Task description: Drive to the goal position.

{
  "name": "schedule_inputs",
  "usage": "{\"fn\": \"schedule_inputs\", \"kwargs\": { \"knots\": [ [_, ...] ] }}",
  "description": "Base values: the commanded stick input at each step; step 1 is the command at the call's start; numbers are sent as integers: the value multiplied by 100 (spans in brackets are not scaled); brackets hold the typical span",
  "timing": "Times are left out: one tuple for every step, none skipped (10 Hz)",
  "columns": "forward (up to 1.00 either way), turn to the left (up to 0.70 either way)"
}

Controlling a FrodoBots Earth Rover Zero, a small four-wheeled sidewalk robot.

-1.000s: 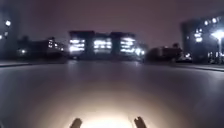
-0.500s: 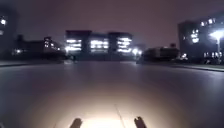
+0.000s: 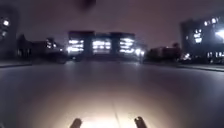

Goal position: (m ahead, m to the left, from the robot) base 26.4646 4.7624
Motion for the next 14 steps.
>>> {"fn": "schedule_inputs", "kwargs": {
  "knots": [
    [100,0],
    [100,0],
    [100,0],
    [100,-13],
    [100,-35],
    [100,-40],
    [100,-25],
    [100,0],
    [100,0],
    [100,0],
    [100,0],
    [100,0],
    [100,0],
    [100,0]
  ]
}}
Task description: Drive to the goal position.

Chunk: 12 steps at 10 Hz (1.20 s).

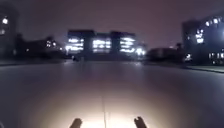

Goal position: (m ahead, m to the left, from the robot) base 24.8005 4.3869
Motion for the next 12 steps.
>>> {"fn": "schedule_inputs", "kwargs": {
  "knots": [
    [100,0],
    [100,0],
    [100,0],
    [100,0],
    [100,0],
    [100,0],
    [100,0],
    [100,0],
    [100,0],
    [100,0],
    [100,0],
    [100,0]
  ]
}}
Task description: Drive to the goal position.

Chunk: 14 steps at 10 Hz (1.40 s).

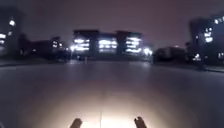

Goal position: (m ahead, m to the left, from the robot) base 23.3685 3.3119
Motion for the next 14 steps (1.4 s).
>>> {"fn": "schedule_inputs", "kwargs": {
  "knots": [
    [100,0],
    [100,0],
    [100,0],
    [100,0],
    [100,0],
    [100,0],
    [100,0],
    [100,0],
    [100,0],
    [100,0],
    [100,0],
    [100,0],
    [100,0],
    [100,0]
  ]
}}
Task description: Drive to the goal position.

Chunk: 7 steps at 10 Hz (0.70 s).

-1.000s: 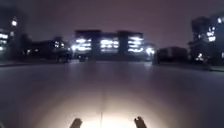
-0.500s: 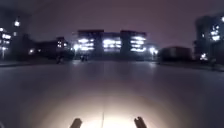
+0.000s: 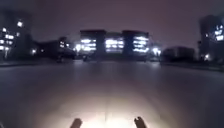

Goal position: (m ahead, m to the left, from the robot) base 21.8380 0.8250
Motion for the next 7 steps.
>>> {"fn": "schedule_inputs", "kwargs": {
  "knots": [
    [100,-18],
    [100,-38],
    [100,-40],
    [100,-40],
    [100,-40],
    [100,-29],
    [100,-11]
  ]
}}
